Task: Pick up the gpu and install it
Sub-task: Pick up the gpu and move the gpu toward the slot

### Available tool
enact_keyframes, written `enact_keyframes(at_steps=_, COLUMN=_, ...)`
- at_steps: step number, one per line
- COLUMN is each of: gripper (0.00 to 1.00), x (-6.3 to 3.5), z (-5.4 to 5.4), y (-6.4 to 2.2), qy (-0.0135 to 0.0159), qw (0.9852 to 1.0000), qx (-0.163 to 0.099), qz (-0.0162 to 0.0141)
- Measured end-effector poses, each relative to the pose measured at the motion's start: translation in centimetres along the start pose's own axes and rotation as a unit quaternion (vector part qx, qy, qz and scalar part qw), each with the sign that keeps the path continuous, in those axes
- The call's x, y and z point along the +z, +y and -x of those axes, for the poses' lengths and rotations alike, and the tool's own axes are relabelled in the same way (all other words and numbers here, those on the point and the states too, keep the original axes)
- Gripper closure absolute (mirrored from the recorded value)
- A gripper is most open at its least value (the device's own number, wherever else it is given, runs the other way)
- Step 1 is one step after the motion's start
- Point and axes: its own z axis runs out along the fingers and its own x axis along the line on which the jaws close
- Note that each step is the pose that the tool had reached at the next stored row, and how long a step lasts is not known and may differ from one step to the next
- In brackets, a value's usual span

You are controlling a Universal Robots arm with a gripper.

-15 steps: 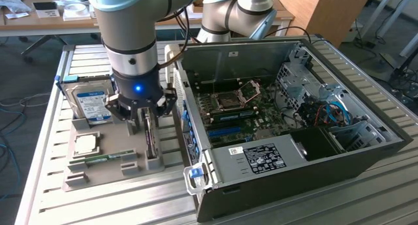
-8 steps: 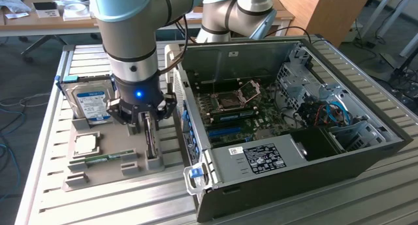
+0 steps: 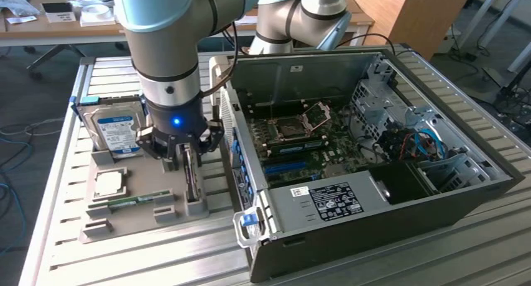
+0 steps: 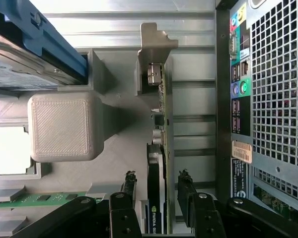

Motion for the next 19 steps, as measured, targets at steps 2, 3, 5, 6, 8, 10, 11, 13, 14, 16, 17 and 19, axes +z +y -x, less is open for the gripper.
enact_keyframes(at_steps=2, gripper=0.53, x=0.22, z=0.0, y=0.0, qy=0.0, qw=1.0, qx=0.0, qz=0.0)
enact_keyframes(at_steps=3, gripper=0.53, x=0.37, z=-0.01, y=-0.01, qy=0.0, qw=1.0, qx=0.0, qz=0.0)
enact_keyframes(at_steps=5, gripper=0.53, x=0.67, z=-0.02, y=0.0, qy=0.0, qw=1.0, qx=0.0, qz=0.0)
enact_keyframes(at_steps=6, gripper=0.53, x=0.71, z=-0.02, y=0.02, qy=0.0, qw=1.0, qx=0.0, qz=0.0)
enact_keyframes(at_steps=8, gripper=0.53, x=0.72, z=-0.03, y=0.08, qy=0.0001, qw=1.0, qx=0.0, qz=-0.0001)
enact_keyframes(at_steps=10, gripper=0.53, x=0.76, z=-0.03, y=0.22, qy=0.0, qw=1.0, qx=0.0, qz=0.0)
enact_keyframes(at_steps=11, gripper=0.53, x=0.76, z=-0.03, y=0.24, qy=0.0, qw=1.0, qx=0.0, qz=0.0)
enact_keyframes(at_steps=13, gripper=0.53, x=0.76, z=-0.03, y=0.24, qy=0.0, qw=1.0, qx=0.0, qz=0.0)
enact_keyframes(at_steps=14, gripper=0.53, x=0.76, z=-0.03, y=0.24, qy=0.0001, qw=1.0, qx=0.0, qz=-0.0001)
enact_keyframes(at_steps=16, gripper=0.53, x=0.79, z=0.0, y=0.25, qy=0.0, qw=1.0, qx=0.0, qz=0.0)
enact_keyframes(at_steps=17, gripper=0.53, x=0.79, z=0.0, y=0.25, qy=0.0, qw=1.0, qx=0.0, qz=0.0)
enact_keyframes(at_steps=19, gripper=0.53, x=0.8, z=0.04, y=0.25, qy=0.0, qw=1.0, qx=0.0, qz=0.0)
